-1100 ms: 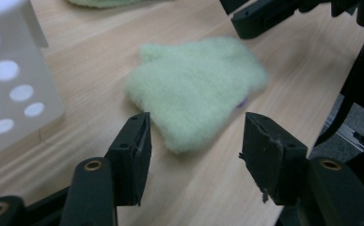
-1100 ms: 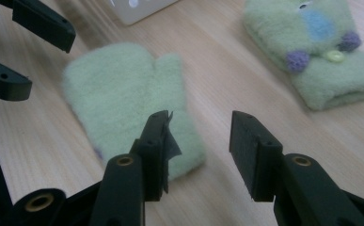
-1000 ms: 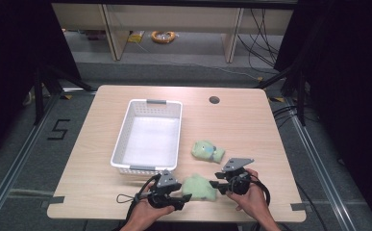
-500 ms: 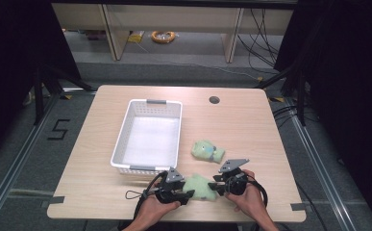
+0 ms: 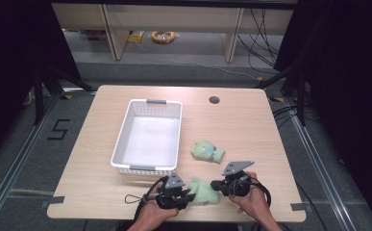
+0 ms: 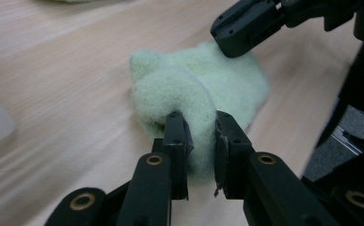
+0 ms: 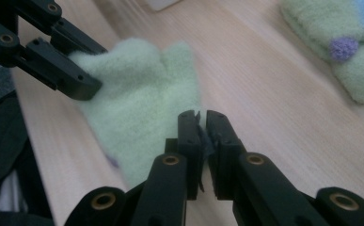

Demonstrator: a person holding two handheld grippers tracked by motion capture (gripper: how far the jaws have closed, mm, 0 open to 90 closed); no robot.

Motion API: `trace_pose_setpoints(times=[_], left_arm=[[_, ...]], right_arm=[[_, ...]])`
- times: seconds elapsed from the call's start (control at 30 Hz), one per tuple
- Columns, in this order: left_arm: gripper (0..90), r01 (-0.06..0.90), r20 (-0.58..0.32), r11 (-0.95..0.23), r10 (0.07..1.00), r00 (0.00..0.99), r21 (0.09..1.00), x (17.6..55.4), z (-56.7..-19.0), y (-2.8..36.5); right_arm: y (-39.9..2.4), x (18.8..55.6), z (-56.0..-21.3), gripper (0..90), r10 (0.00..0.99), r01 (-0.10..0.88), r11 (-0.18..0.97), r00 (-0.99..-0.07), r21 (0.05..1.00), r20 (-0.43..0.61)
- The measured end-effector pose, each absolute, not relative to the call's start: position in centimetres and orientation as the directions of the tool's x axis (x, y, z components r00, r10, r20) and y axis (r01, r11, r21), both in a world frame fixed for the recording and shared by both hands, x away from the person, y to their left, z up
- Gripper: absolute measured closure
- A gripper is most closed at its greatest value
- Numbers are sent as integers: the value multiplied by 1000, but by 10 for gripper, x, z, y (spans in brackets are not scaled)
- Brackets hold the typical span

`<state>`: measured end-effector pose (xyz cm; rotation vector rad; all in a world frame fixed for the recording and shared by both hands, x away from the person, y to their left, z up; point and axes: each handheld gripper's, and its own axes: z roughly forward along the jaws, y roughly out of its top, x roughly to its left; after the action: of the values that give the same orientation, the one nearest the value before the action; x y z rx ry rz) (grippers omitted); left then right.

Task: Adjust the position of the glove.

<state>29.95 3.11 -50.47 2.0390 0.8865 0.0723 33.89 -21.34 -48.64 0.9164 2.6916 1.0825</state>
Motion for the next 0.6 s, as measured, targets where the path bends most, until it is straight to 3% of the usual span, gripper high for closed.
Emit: trace_pose_setpoints(times=[0.23, 0.6], left_arm=[[761, 542, -266, -369, 583, 768, 755, 293, -502, 18], [743, 549, -254, -377, 601, 758, 746, 300, -511, 14]], right_arm=[[-228, 322, -483, 855, 579, 494, 548, -807, 675, 121], [-234, 328, -487, 852, 600, 502, 563, -794, 656, 93]])
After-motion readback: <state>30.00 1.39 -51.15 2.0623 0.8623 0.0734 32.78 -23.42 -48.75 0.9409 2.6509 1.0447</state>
